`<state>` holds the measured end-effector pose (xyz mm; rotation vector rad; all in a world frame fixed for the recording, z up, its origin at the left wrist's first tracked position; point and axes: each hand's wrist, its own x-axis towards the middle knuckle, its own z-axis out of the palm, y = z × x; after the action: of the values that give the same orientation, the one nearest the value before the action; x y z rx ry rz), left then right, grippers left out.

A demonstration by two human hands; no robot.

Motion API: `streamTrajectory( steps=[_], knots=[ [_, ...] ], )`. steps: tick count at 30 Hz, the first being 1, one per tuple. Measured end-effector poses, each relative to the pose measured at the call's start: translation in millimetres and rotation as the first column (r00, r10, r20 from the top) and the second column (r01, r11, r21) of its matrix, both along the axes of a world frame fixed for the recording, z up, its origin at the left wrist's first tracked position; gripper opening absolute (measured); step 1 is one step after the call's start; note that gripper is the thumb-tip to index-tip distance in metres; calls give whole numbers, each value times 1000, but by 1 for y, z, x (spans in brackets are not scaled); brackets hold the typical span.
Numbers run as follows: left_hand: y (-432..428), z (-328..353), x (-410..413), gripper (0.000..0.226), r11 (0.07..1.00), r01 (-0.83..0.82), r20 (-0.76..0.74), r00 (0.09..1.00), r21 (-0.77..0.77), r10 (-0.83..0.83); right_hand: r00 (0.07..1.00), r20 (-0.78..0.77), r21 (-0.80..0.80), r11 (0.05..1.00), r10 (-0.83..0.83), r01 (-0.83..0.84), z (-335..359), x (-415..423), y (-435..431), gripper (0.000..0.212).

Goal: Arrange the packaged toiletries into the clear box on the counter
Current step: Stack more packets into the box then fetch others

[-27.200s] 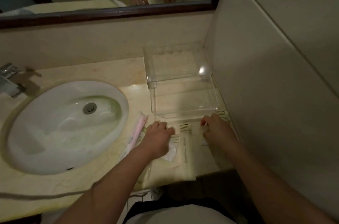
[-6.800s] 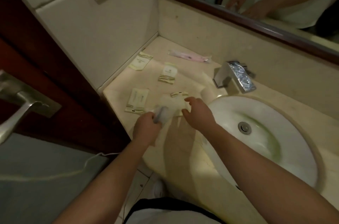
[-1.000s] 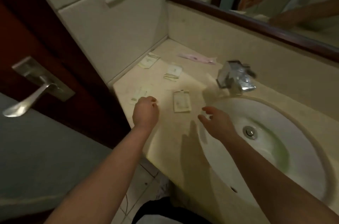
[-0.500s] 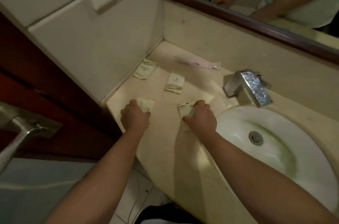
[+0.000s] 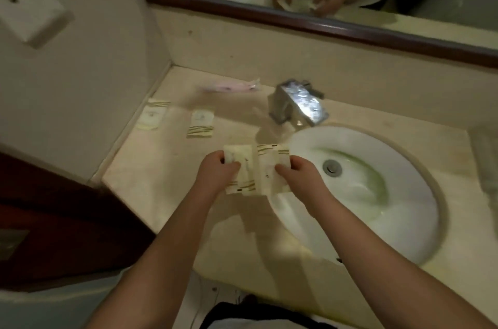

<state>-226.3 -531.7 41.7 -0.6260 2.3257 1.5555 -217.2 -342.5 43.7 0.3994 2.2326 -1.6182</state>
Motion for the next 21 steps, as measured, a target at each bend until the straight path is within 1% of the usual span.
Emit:
streamTrajectory(
  steps=[4, 7, 8, 10, 12, 14, 17, 21],
  knots=[
    [79, 16, 7, 22, 987, 143, -23, 990, 73, -142, 983, 19, -58, 981, -185, 186, 13, 41, 83, 15],
    [148, 27, 23, 15, 960, 260, -48, 965, 100, -256, 948, 25, -89, 944, -317, 318, 24, 82, 150, 19],
    [175, 31, 30, 16, 949, 293, -57, 956, 119, -289, 934, 17, -91, 930, -357, 357, 27, 97, 175, 20],
    [228, 39, 51, 19, 924, 356, -73, 934, 142, -349, 911, 9, -104, 905, -413, 412, 32, 128, 225, 21],
    [273, 43, 71, 12, 901, 413, -81, 911, 134, -405, 878, -10, -149, 869, -478, 471, 35, 154, 268, 18],
    [319, 45, 92, 15, 874, 466, -86, 884, 135, -458, 842, -24, -170, 833, -538, 527, 37, 182, 311, 17],
    [374, 47, 115, 16, 856, 495, -98, 869, 146, -486, 830, -17, -172, 820, -557, 547, 41, 212, 368, 15],
    [421, 55, 131, 15, 868, 478, -72, 878, 135, -473, 804, 19, -192, 787, -594, 586, 45, 234, 421, 20]
  ],
)
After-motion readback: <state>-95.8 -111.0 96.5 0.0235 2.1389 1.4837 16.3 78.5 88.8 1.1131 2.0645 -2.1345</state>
